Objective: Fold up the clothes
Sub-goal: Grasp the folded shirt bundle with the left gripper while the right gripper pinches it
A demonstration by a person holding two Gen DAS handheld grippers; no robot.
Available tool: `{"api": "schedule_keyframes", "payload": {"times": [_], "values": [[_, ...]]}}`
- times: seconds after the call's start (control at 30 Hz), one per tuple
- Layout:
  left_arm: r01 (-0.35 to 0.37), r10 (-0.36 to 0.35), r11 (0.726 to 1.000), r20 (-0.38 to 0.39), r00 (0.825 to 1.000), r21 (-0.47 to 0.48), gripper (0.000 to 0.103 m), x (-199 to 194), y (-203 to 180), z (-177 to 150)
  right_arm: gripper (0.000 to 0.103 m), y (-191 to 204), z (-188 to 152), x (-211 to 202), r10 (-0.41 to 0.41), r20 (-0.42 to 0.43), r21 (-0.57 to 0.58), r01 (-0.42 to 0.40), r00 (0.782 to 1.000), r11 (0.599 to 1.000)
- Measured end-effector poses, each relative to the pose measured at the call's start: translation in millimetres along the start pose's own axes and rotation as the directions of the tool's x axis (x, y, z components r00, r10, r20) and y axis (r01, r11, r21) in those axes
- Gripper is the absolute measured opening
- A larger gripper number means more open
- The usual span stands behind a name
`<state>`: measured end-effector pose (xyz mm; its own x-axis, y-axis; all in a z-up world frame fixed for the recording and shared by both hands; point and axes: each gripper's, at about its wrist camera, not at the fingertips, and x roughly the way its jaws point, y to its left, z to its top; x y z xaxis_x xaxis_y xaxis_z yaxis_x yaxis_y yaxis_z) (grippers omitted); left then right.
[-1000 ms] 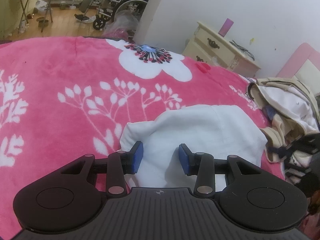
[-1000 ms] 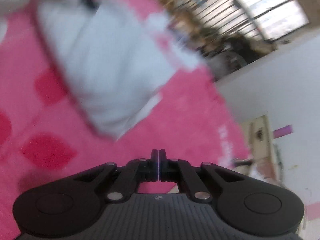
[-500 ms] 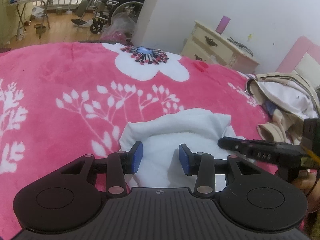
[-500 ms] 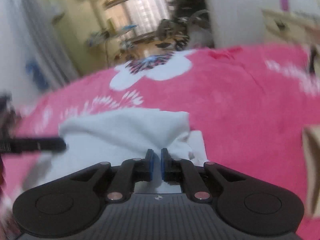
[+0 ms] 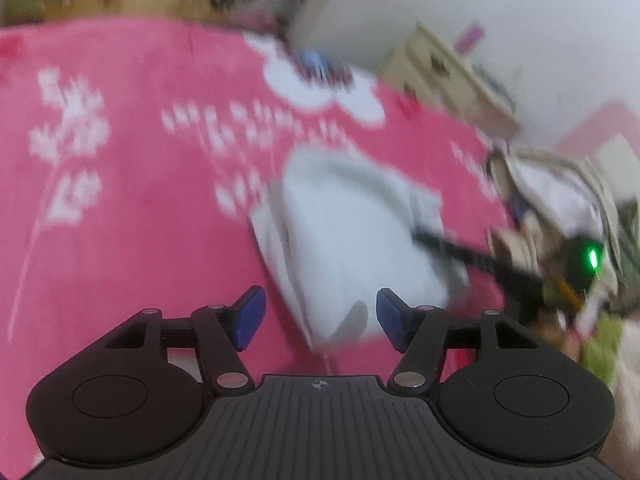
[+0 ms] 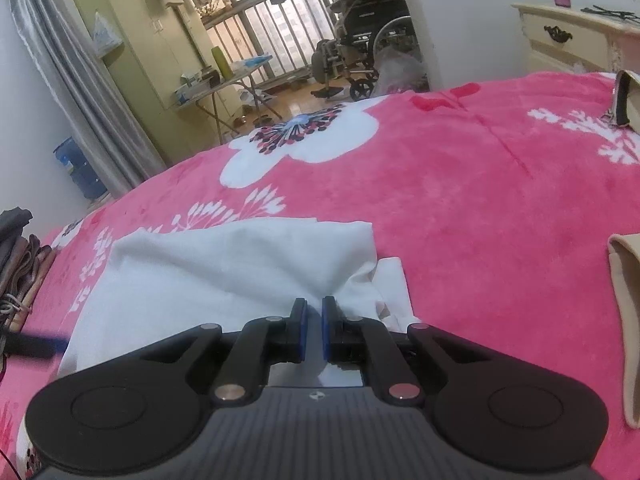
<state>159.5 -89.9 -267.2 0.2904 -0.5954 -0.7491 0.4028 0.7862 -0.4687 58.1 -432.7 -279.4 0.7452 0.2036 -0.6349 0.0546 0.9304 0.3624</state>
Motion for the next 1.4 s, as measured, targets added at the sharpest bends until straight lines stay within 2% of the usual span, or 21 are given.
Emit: {"api": "schedule_keyframes", "payload": {"times": [0.1, 0.2, 0.3, 0.4, 0.47, 0.6, 0.73, 0.77, 0.83, 0.87, 0.93, 1.0, 1.03, 1.17, 1.23, 1.33, 1.4], "values": [[0.017, -0.019, 0.998, -0.018, 1.000, -0.055, 0.069, 3, 5, -12, 0.005, 0, 0, 0, 0.000, -0.001, 0.005, 0.000, 1.000, 1.000], [0.069, -0.078, 0.984, -0.051, 0.996, -0.162, 0.069, 19, 17, -22, 0.005, 0, -1, 0, -0.002, 0.000, 0.009, 0.002, 1.000, 1.000], [0.106, -0.114, 0.971, -0.024, 0.993, -0.215, 0.070, 31, 27, -23, 0.005, 0, -1, 0, -0.001, 0.002, 0.009, 0.001, 1.000, 1.000], [0.172, -0.178, 0.941, 0.006, 0.984, -0.291, 0.071, 41, 40, -16, 0.005, -1, -1, 0, 0.003, 0.002, 0.011, -0.003, 1.000, 1.000], [0.221, -0.227, 0.911, 0.024, 0.974, -0.348, 0.071, 48, 48, -9, 0.005, -1, -1, 0, 0.004, 0.002, 0.009, -0.004, 1.000, 1.000], [0.271, -0.274, 0.871, 0.054, 0.960, -0.410, 0.071, 59, 56, 3, 0.005, -2, -1, 0, 0.010, 0.001, 0.014, -0.010, 1.000, 1.000], [0.278, -0.278, 0.858, 0.064, 0.958, -0.432, 0.070, 72, 54, 16, 0.006, -4, 1, 0, 0.020, -0.008, 0.025, -0.020, 1.000, 0.999], [0.265, -0.266, 0.863, 0.059, 0.962, -0.429, 0.069, 74, 51, 19, 0.006, -5, 3, 0, 0.025, -0.013, 0.028, -0.024, 1.000, 0.999], [0.232, -0.235, 0.881, 0.044, 0.971, -0.411, 0.059, 76, 45, 22, 0.009, -1, 5, -6, -0.010, -0.004, -0.015, 0.010, 1.000, 1.000], [0.220, -0.223, 0.889, 0.039, 0.974, -0.402, 0.058, 76, 43, 22, 0.014, 1, 7, -9, -0.028, 0.002, -0.038, 0.029, 1.000, 0.999], [0.205, -0.209, 0.895, 0.033, 0.977, -0.396, 0.052, 74, 42, 21, 0.046, 5, 5, -19, -0.113, 0.051, -0.106, 0.118, 0.992, 0.987], [0.209, -0.214, 0.888, 0.034, 0.976, -0.409, 0.051, 74, 45, 20, 0.050, -3, 1, -25, -0.145, 0.058, -0.089, 0.149, 0.988, 0.985], [0.212, -0.217, 0.885, 0.034, 0.975, -0.415, 0.050, 74, 47, 20, 0.055, -10, 0, -24, -0.133, 0.037, -0.057, 0.135, 0.990, 0.989], [0.211, -0.216, 0.885, 0.034, 0.976, -0.416, 0.050, 73, 49, 19, 0.063, -36, 0, -22, -0.052, -0.009, 0.112, 0.053, 0.999, 0.992], [0.213, -0.219, 0.883, 0.036, 0.975, -0.418, 0.049, 74, 51, 20, 0.076, -40, 7, -16, -0.009, -0.046, 0.156, 0.016, 0.999, 0.988], [0.218, -0.223, 0.879, 0.039, 0.974, -0.423, 0.047, 75, 53, 21, 0.079, -39, 21, -5, 0.033, -0.130, 0.140, -0.014, 0.991, 0.990], [0.221, -0.226, 0.878, 0.041, 0.973, -0.424, 0.046, 78, 51, 22, 0.076, -37, 30, 2, 0.054, -0.186, 0.121, -0.032, 0.981, 0.992]]}}
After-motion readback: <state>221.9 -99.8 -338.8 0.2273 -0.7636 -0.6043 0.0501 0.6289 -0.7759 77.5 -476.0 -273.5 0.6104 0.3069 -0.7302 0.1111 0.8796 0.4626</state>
